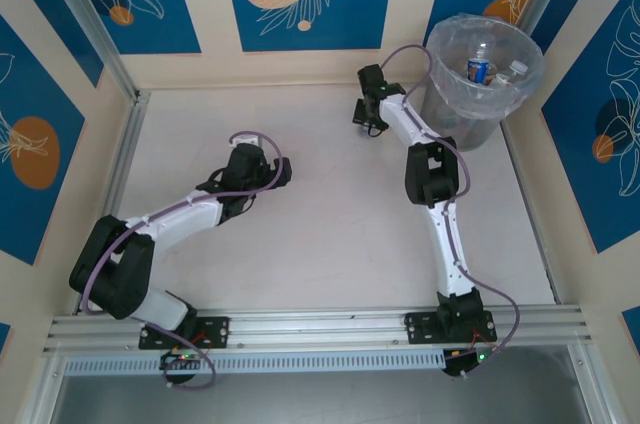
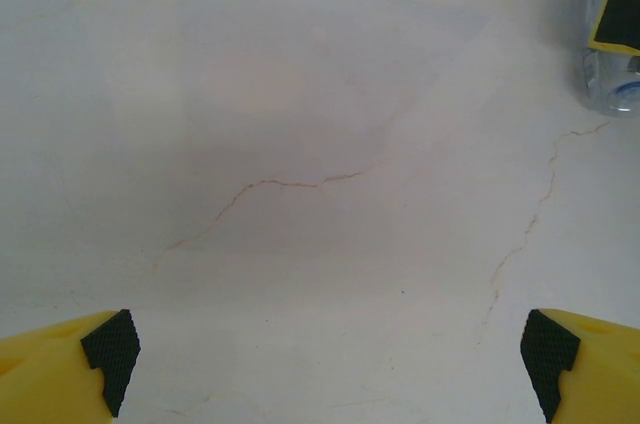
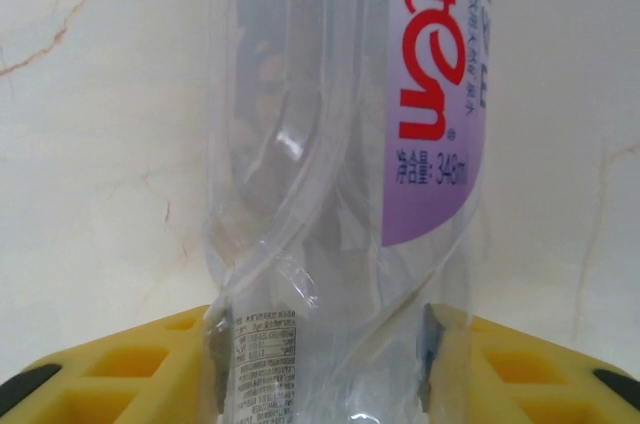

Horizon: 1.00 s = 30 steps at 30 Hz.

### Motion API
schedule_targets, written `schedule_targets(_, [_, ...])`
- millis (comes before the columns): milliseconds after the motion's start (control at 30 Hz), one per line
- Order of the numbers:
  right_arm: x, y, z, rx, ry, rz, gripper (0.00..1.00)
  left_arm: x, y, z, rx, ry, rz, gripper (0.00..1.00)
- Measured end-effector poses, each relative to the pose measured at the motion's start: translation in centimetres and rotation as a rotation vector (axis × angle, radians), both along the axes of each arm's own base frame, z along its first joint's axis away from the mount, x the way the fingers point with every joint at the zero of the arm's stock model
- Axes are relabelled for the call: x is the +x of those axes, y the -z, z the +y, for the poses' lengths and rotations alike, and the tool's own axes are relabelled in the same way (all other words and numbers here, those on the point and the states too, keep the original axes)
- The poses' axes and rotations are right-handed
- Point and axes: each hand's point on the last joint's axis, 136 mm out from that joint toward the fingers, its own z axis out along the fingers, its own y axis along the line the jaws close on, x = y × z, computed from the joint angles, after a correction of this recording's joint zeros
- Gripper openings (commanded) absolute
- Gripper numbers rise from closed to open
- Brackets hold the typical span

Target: Put the plastic bottles in the bin

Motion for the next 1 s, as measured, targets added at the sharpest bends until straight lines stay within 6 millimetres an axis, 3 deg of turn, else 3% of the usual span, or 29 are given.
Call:
schedule_targets(167, [-1.5,-2.7,0.2,0.017,-0.055,-0.041,0.41,0.0,-0.1,0.0,-0.003,0.003,0.000,0.99])
schedule_targets(400, [-4.1,-8.8,0.6,0.078,-0.123,-0.146,0.41,-0.1,-1.2,0.0,-0.018,0.002,-0.025,0.99])
schedule_targets(600, [-7.1,-12.9,0.3,0.109,-0.161,-0.226,0.40,-0.4,-1.4,-0.7,-0.041,0.044,-0.019,0.99])
schedule_targets(833, [-10.8,-17.6,0.7,0.165,-0.257,-0.340,0.39,-1.5,-2.4,-4.0,-0.119,0.244,-0.022,0.99])
schedule_targets(1000, [-12.9,-22.0,1.2,0.190,-0.338,-0.449,0.39,-2.6,-5.5,-7.6,-0.172,0.439,-0.078,0.99])
